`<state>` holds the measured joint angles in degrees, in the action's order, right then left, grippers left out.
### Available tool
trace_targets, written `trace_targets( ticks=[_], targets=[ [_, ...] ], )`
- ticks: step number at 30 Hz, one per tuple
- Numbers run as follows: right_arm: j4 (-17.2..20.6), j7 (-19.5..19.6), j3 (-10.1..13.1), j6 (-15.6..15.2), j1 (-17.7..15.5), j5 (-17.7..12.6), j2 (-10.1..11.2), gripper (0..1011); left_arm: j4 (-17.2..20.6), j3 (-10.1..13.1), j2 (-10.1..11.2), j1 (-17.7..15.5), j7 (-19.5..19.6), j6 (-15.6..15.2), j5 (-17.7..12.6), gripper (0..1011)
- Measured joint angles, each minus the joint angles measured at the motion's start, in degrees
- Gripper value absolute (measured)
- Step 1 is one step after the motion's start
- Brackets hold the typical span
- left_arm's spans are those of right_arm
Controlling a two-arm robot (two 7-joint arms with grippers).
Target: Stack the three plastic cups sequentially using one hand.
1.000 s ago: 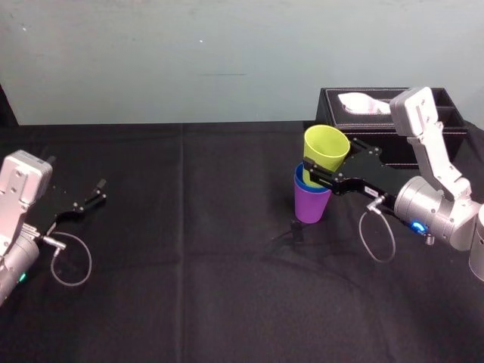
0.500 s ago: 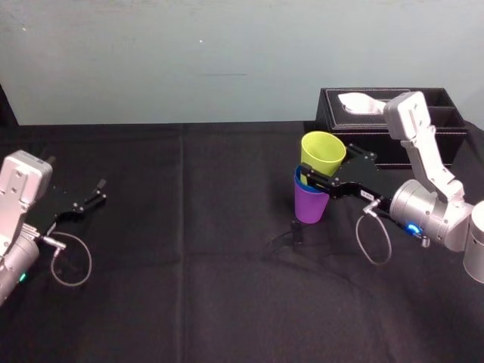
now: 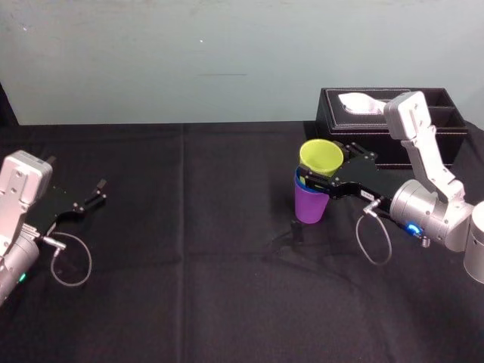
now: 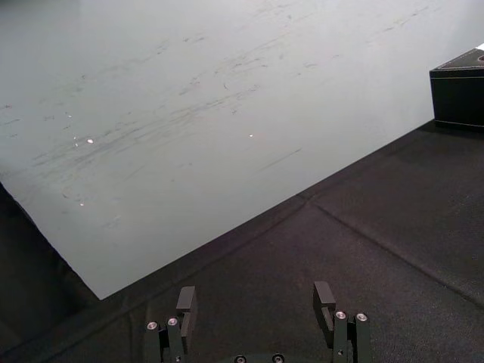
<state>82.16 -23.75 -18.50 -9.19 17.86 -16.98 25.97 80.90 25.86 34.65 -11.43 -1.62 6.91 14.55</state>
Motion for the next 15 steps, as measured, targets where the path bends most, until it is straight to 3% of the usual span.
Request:
trace_targets(
  ticks=[5, 15],
  targets=[
    [0.1, 0.0, 0.0, 0.0, 0.0, 0.0, 0.0, 993, 0.0, 0.0, 0.0, 0.0, 0.0, 0.0, 0.0, 1010],
    [0.1, 0.1, 0.1, 0.0, -0.1, 0.0, 0.0, 1003, 0.0, 0.0, 0.0, 0.0, 0.0, 0.0, 0.0, 1010]
  ],
)
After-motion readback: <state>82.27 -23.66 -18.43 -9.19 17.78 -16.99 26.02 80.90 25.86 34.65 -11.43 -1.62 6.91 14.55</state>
